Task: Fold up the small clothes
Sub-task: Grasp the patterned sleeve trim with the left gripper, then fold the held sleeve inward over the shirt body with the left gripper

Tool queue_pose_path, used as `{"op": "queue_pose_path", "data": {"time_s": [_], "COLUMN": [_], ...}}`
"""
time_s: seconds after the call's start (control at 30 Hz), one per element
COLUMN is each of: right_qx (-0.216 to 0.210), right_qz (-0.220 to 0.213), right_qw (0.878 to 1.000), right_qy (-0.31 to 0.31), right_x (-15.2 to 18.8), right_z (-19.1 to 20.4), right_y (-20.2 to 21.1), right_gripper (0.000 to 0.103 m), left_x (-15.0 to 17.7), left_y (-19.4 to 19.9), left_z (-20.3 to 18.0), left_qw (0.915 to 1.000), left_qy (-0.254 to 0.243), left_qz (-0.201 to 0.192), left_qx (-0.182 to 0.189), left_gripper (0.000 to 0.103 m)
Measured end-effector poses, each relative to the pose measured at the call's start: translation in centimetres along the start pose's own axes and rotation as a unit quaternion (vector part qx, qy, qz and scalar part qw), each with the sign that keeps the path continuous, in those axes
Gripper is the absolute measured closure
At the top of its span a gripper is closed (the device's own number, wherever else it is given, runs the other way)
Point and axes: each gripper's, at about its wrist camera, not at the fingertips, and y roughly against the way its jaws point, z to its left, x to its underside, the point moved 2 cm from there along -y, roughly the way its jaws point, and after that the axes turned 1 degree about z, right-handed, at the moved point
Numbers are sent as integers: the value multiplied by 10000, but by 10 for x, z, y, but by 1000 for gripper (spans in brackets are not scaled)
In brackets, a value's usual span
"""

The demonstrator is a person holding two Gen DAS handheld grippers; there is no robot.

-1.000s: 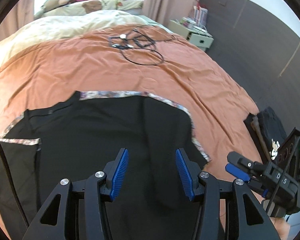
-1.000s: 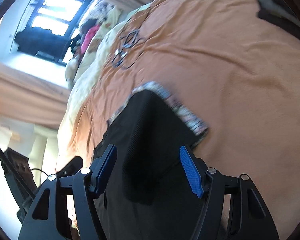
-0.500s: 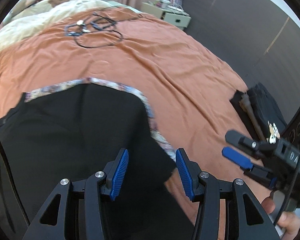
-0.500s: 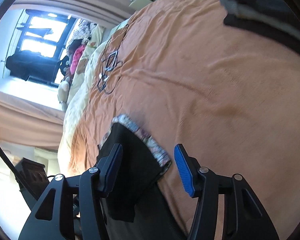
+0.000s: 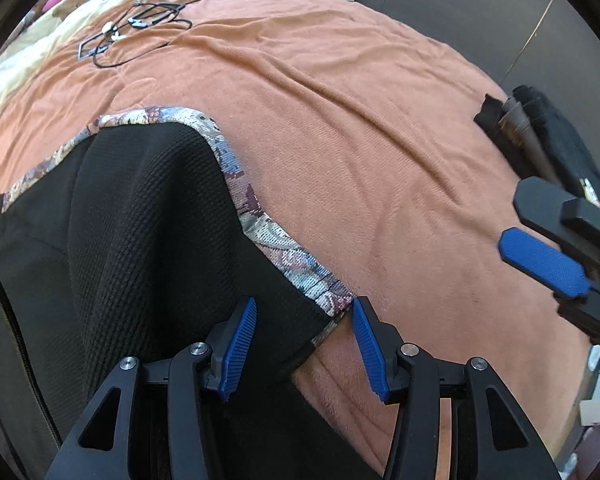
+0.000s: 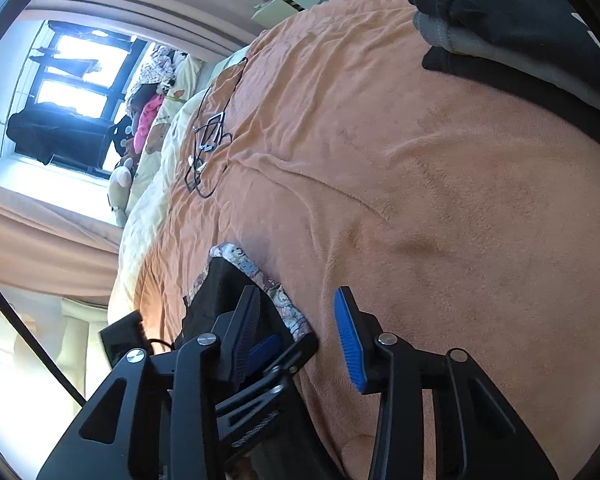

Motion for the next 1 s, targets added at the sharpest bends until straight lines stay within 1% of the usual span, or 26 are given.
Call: {"op": "queue_pose_path", "data": {"time_s": [0.03,0.07,0.1,0.13,0.17,0.2,0.23,0.37,0.47,0.5,0.63,0.87,1.0], "right_qx": [-10,-26,-47,-56,-73,-97,-131,-236,-347,-366,-375,-376,-240], "right_qz": [8,22,46,62,81,98,116,180,244,251,266,323,265], "right_qw": [10000,10000,10000,10000,9999,9999,9998,9994,9989,9987,9975,9948,9934], "right_qy": [-11,-16,-6,7,26,46,70,181,213,247,530,887,1087], "right_x": [0,-2,-2,-2,-2,-2,-1,0,3,4,8,15,20], "right_z": [0,0,-1,0,1,4,6,11,15,16,26,44,52], "right_y": [-1,-1,-2,-3,-3,-5,-6,-11,-15,-17,-23,-39,-45], "right_gripper": [71,72,73,73,73,73,73,73,73,73,73,71,69], "left_x": [0,-1,-1,-2,-4,-6,-8,-17,-20,-21,-20,-10,-3], "left_y": [-1,0,1,2,4,10,17,53,80,90,117,149,162], "left_z": [-1,-2,-4,-3,-1,1,2,15,33,43,76,124,153], "left_qw": [10000,9999,9997,9995,9996,9998,9998,9992,9977,9969,9940,9885,9846], "left_qy": [-27,-49,-92,-109,-100,-93,-116,-117,-4,83,391,748,957], "left_qz": [-3,-12,-27,-8,17,5,-44,-352,-553,-620,-781,-960,-1050], "left_qx": [-47,-102,-214,-281,-280,-186,-144,-137,-397,-483,-662,-899,-1021], "left_gripper": [52,55,71,81,82,87,89,90,90,93,93,94,94]}}
